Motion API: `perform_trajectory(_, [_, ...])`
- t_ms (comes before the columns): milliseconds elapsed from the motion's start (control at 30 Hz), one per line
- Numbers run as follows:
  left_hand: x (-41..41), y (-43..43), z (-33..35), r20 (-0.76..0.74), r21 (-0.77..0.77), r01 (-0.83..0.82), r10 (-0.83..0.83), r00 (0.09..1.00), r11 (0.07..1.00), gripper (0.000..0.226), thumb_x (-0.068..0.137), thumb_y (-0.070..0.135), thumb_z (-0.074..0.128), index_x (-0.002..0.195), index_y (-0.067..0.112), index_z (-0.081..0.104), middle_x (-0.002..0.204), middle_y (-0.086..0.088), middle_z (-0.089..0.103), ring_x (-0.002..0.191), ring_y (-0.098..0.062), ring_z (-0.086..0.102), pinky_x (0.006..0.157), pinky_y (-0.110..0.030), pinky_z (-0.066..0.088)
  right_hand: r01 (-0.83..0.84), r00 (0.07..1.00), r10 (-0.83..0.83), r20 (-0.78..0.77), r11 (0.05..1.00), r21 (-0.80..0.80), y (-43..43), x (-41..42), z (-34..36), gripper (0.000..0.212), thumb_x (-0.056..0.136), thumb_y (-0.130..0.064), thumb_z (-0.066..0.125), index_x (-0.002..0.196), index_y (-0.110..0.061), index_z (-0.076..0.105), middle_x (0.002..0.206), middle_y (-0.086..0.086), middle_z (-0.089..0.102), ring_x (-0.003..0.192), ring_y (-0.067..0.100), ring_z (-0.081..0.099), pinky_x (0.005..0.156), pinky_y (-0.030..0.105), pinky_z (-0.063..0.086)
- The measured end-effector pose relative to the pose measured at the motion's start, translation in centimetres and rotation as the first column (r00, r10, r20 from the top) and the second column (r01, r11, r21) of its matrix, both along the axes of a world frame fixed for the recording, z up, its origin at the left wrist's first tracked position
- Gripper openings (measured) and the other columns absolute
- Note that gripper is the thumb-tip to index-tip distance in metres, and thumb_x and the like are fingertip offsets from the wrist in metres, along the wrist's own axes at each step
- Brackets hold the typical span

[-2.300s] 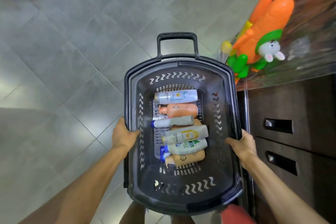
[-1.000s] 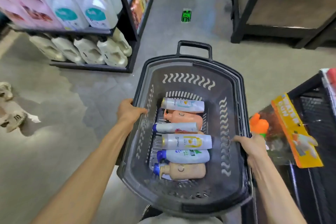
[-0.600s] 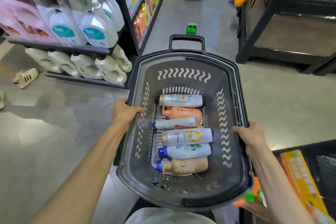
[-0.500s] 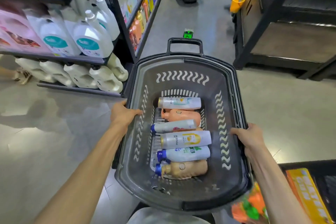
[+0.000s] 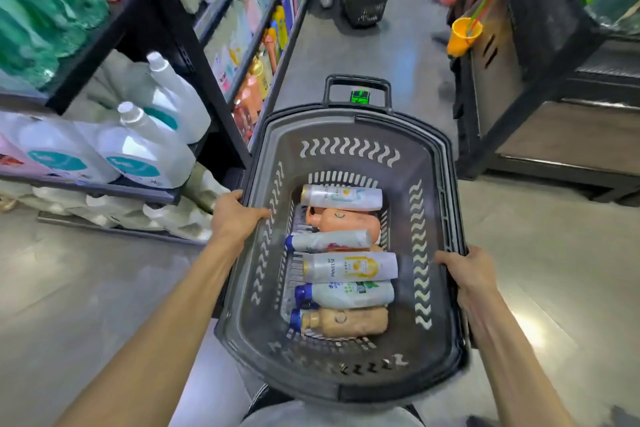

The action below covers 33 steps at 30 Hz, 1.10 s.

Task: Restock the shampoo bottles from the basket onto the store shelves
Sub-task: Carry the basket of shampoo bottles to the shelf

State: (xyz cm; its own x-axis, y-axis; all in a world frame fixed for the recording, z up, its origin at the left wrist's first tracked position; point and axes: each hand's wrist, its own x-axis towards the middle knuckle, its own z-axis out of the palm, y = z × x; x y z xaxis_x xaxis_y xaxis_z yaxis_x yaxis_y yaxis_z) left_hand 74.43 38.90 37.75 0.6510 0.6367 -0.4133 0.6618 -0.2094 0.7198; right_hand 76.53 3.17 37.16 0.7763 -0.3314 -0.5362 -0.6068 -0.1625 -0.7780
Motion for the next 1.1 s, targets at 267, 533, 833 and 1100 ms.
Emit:
perform_trajectory(267, [17.2, 1.6, 0.0, 0.034, -0.045, -0.106, 0.107, 0.994, 0.993, 0.081, 0.075, 0.006, 0.084, 0.144, -0.003, 0.042, 0.14, -0.005, 0.052, 0.116, -0.019, 0.053, 0.097, -0.028, 0.042, -0.079, 0.997, 0.079, -0.011, 0.997, 0.013, 3.0, 20.5, -0.1, 0.011, 0.072, 0.009, 0.066, 0.081, 0.005, 0.062, 0.07, 0.017, 0.062, 0.054, 0.024, 0.059, 0.054, 0.03, 0.05])
perform_trajectory(533, [34.8, 6.9, -0.3, 0.033, -0.012, -0.121, 0.121, 0.992, 0.993, 0.094, 0.07, 0.011, 0.088, 0.149, 0.002, 0.038, 0.152, -0.011, 0.043, 0.138, -0.029, 0.042, 0.112, -0.039, 0.036, -0.106, 0.994, 0.105, 0.032, 0.994, 0.032, 7.8, 38.2, 1.4, 0.028, 0.074, 0.015, 0.061, 0.062, -0.01, 0.055, 0.059, 0.007, 0.058, 0.052, 0.02, 0.055, 0.046, 0.022, 0.046])
perform_trajectory(833, [54.0, 14.4, -3.1, 0.017, -0.027, -0.078, 0.078, 0.997, 0.997, 0.09, 0.071, 0.012, 0.087, 0.147, 0.003, 0.04, 0.152, -0.01, 0.044, 0.138, -0.027, 0.043, 0.114, -0.036, 0.035, -0.04, 0.999, 0.04, -0.009, 0.999, 0.016, 15.2, 54.9, -1.1, 0.027, 0.077, 0.015, 0.062, 0.072, -0.011, 0.059, 0.07, 0.009, 0.062, 0.058, 0.02, 0.057, 0.037, 0.016, 0.046])
perform_trajectory(1100, [67.5, 19.6, -5.3, -0.018, -0.009, -0.102, 0.101, 0.995, 0.995, 0.089, 0.073, 0.011, 0.086, 0.148, 0.004, 0.04, 0.152, -0.011, 0.044, 0.139, -0.027, 0.041, 0.115, -0.036, 0.033, -0.056, 0.997, 0.058, -0.051, 0.998, 0.027, 20.7, 69.7, -3.8, 0.026, 0.074, 0.013, 0.065, 0.07, -0.012, 0.059, 0.083, 0.018, 0.066, 0.065, 0.023, 0.058, 0.056, 0.028, 0.052])
